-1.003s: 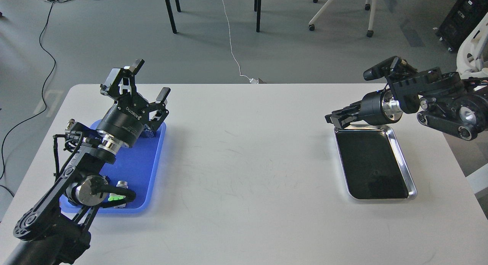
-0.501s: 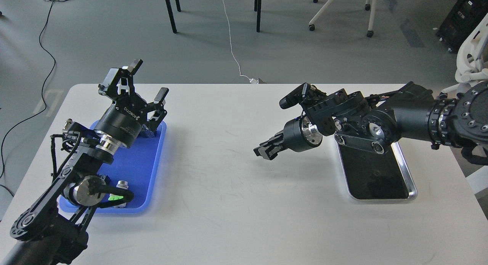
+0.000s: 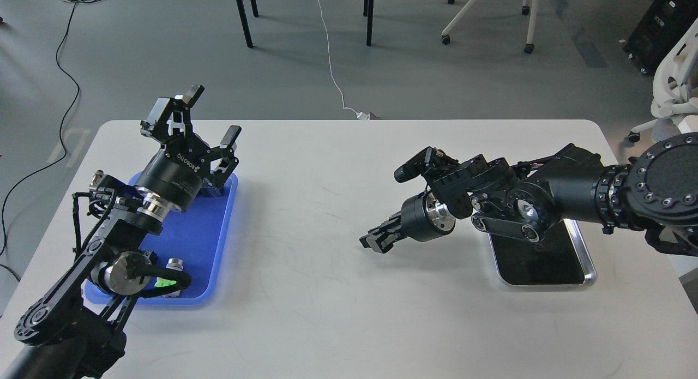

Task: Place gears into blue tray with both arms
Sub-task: 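Carry the black gear toward the table center and open the right gripper, then withdraw the right gripper back over the metal tray, then reach the left gripper from the blue tray toward the black gear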

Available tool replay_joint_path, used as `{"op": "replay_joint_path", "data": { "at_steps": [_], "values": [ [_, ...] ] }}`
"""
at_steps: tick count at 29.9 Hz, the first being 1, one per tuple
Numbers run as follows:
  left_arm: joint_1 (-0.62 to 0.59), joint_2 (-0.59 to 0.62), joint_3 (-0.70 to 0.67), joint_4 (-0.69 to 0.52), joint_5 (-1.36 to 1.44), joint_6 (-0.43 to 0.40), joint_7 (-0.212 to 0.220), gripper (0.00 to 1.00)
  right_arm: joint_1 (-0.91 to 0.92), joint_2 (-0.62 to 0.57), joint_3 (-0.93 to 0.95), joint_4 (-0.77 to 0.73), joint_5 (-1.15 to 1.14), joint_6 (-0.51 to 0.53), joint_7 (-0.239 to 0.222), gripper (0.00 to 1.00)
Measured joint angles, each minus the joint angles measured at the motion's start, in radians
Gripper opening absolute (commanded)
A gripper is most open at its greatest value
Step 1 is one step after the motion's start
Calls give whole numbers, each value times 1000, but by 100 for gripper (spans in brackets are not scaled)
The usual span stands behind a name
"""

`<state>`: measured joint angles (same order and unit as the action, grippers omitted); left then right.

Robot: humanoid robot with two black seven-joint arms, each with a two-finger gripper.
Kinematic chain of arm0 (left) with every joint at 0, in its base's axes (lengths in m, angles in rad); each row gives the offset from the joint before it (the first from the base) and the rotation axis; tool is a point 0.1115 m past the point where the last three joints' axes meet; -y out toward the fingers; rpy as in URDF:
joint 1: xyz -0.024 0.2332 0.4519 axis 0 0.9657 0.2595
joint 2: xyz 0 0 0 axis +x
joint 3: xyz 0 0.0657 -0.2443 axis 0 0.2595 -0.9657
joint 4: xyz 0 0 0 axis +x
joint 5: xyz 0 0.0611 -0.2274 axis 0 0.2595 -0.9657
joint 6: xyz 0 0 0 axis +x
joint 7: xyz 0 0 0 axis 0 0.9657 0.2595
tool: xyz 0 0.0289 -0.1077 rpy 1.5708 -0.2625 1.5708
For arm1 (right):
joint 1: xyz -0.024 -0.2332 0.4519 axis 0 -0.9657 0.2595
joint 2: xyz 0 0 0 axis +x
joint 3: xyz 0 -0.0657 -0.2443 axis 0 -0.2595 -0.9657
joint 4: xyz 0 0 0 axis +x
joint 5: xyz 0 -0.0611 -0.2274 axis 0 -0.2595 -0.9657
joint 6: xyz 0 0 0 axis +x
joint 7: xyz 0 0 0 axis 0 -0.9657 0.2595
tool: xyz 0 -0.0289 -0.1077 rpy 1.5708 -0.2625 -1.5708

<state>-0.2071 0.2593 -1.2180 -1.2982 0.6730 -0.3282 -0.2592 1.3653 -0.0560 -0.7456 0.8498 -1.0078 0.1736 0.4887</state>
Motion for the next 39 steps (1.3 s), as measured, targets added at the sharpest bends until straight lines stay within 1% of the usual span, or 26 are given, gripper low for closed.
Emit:
{"op": "replay_joint_path", "data": {
  "at_steps": [2,4,6,10,13,17,20,24,28,32,34,39],
  "values": [
    [0,0,0,0,0,0,0,98,0,0,0,0,0,0,0,40],
    [0,0,0,0,0,0,0,98,0,0,0,0,0,-1,0,51],
    [0,0,0,0,0,0,0,98,0,0,0,-1,0,-2,0,67],
    [0,1,0,0,0,0,0,98,0,-9,6,-1,0,-3,0,94],
    [0,1,0,0,1,0,0,98,8,-37,25,-1,16,-7,0,97],
    [0,2,0,0,1,-1,0,98,18,-92,68,0,56,-9,0,97],
    [0,1,0,0,2,-2,0,98,19,-162,151,4,69,-10,0,97],
    [-2,0,0,0,2,-4,0,98,-41,-281,335,15,117,-10,0,98],
    [-3,0,1,0,13,-12,0,98,-191,-378,617,15,237,-6,0,98],
    [-3,22,39,-10,75,-59,1,98,-364,-399,900,7,378,2,0,98],
    [-9,29,66,-16,142,-87,-2,98,-436,-401,1000,15,463,5,0,99],
    [-68,34,132,-44,412,-129,-35,98,-570,-403,1181,34,723,13,0,99]
  ]
}}
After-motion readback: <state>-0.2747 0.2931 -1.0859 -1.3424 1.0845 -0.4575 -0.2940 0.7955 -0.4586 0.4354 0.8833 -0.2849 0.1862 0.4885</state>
